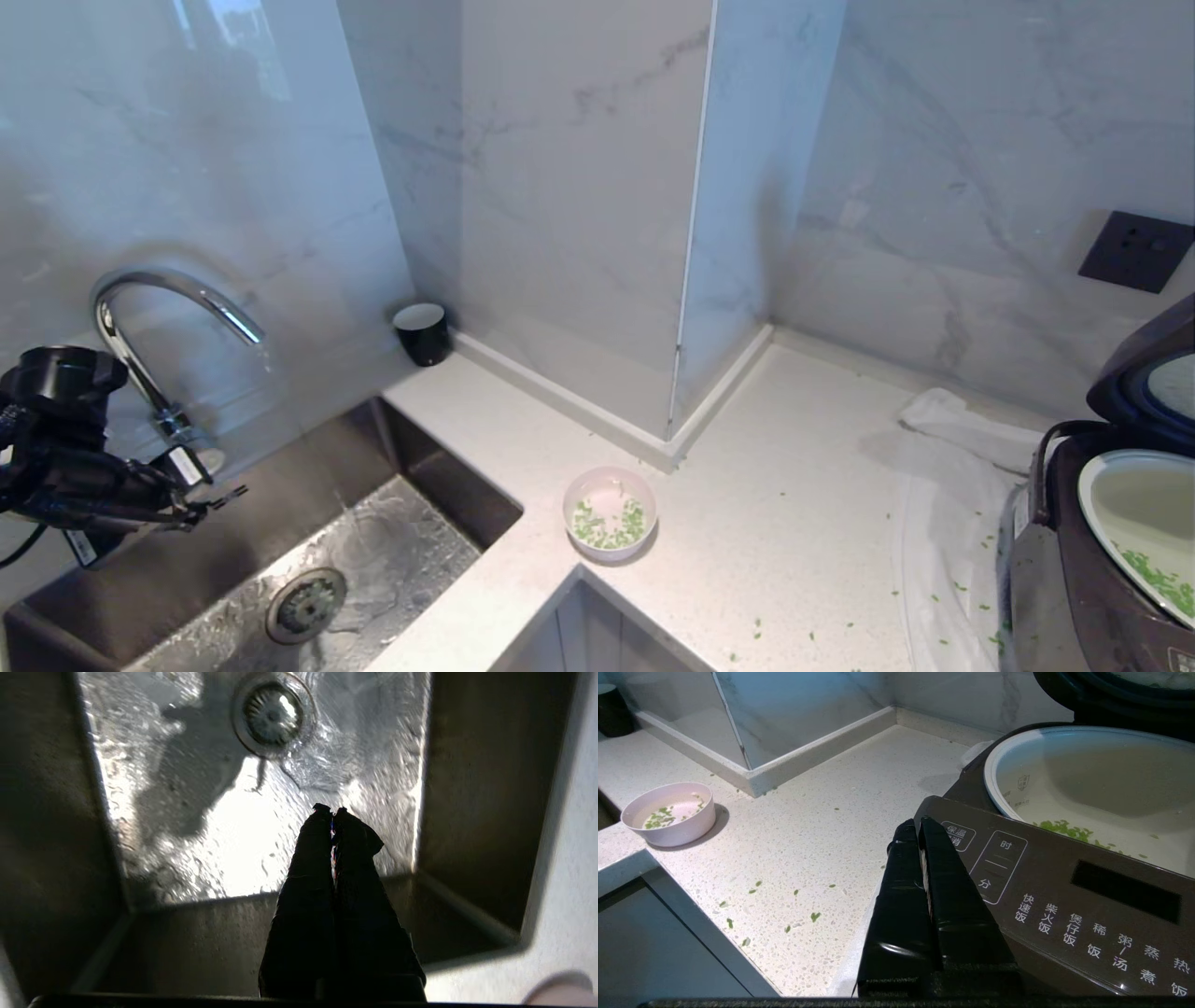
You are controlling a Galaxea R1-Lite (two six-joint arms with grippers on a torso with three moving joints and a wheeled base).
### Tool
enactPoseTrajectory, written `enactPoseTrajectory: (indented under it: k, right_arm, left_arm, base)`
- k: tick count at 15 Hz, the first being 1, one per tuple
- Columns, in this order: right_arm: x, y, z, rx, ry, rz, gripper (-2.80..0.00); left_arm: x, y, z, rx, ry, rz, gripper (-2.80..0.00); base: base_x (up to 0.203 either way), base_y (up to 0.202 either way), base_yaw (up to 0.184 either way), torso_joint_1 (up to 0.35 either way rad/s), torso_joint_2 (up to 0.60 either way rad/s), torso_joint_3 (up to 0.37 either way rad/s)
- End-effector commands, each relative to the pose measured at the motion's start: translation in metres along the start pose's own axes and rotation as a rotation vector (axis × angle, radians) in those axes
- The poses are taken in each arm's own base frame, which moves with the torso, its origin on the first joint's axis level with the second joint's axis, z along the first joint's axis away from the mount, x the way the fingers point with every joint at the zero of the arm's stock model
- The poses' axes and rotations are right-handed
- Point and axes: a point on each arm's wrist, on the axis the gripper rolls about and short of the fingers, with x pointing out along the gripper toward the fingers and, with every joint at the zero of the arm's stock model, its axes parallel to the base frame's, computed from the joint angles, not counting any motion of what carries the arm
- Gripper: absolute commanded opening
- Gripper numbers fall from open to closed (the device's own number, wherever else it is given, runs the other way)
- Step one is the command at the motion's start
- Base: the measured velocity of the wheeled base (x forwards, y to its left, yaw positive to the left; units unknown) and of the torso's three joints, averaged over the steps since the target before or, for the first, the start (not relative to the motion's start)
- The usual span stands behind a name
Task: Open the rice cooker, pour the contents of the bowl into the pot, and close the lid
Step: Turn off the tap
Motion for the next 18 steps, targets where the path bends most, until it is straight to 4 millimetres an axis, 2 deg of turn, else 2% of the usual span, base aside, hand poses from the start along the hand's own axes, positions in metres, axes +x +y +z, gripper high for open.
enactPoseTrajectory:
  k: [1,4,9,11,18]
  right_arm:
    - [0.000,0.000,0.000,0.000,0.000,0.001,-2.80]
    - [0.000,0.000,0.000,0.000,0.000,0.001,-2.80]
    - [0.000,0.000,0.000,0.000,0.001,0.001,-2.80]
    - [0.000,0.000,0.000,0.000,0.001,0.001,-2.80]
    - [0.000,0.000,0.000,0.000,0.000,0.001,-2.80]
  left_arm:
    - [0.016,0.019,0.018,-0.058,0.000,0.040,-2.80]
    - [0.032,0.034,0.038,-0.081,-0.013,0.069,-2.80]
    - [0.053,0.043,0.060,-0.113,-0.032,0.080,-2.80]
    - [0.064,0.044,0.070,-0.122,-0.040,0.081,-2.80]
    - [0.074,0.036,0.094,-0.119,-0.100,0.054,-2.80]
  base:
    - [0.000,0.000,0.000,0.000,0.00,0.000]
    - [0.000,0.000,0.000,0.000,0.00,0.000]
    - [0.000,0.000,0.000,0.000,0.00,0.000]
    - [0.000,0.000,0.000,0.000,0.00,0.000]
    - [0.000,0.000,0.000,0.000,0.00,0.000]
